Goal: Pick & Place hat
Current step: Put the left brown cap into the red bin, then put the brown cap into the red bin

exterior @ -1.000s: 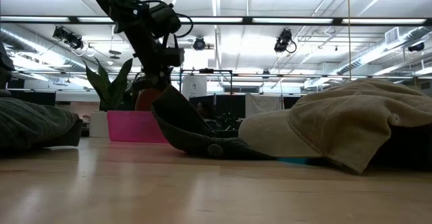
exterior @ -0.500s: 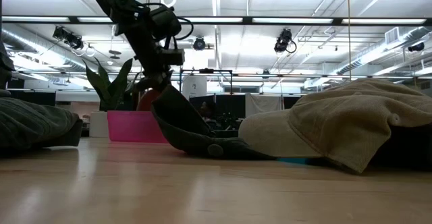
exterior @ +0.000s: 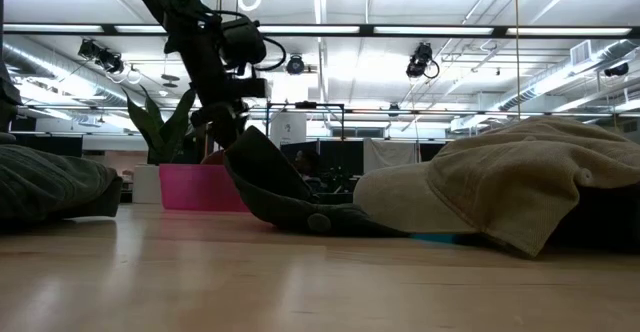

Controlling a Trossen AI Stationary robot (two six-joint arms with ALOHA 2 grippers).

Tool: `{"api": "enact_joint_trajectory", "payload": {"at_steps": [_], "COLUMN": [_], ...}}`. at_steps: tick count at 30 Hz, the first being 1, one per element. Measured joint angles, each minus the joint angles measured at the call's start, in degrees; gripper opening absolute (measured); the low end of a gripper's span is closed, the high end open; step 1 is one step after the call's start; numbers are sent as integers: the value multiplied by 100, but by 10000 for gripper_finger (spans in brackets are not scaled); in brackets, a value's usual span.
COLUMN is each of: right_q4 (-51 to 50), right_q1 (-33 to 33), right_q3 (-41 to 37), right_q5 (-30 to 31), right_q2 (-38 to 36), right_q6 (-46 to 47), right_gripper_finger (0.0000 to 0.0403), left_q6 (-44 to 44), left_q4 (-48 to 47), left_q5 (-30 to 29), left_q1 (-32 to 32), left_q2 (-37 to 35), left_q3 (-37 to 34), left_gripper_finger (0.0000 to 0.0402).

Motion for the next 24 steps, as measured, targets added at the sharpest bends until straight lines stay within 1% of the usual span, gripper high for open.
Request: {"api": "enact_joint_trajectory", "payload": {"at_steps": [4,6,9,11,13,15,18,21,24], "right_q4": [-2,-4,-30,-85,-204,-390,-827,-1526,-2274], "right_q1": [1,-1,1,-1,0,-1,0,9,116], "right_q3": [0,0,0,0,0,0,0,0,0], "right_q5": [0,0,-2,-4,-27,-130,-216,-418,-1079], "right_q2": [0,0,0,0,0,-2,-4,-4,-4], "right_q6": [-21,-23,-62,-63,-8,100,478,1101,1839], "right_gripper_finger": [77,77,77,77,77,77,77,77,84], "left_q6": [-259,-366,-452,-498,-618,-749,-946,-1279,-1946], "left_q4": [-223,-266,-274,-407,-669,-956,-1340,-1688,-1903], "left_q5": [599,681,632,419,257,224,336,609,1046], "left_q1": [45,63,66,65,65,64,27,-14,-47], "left_q2": [0,0,0,0,0,-1,-2,-46,-48], "left_q3": [0,0,0,57,230,467,883,1330,1729], "left_gripper_finger": [222,227,229,228,227,227,227,225,222]}}
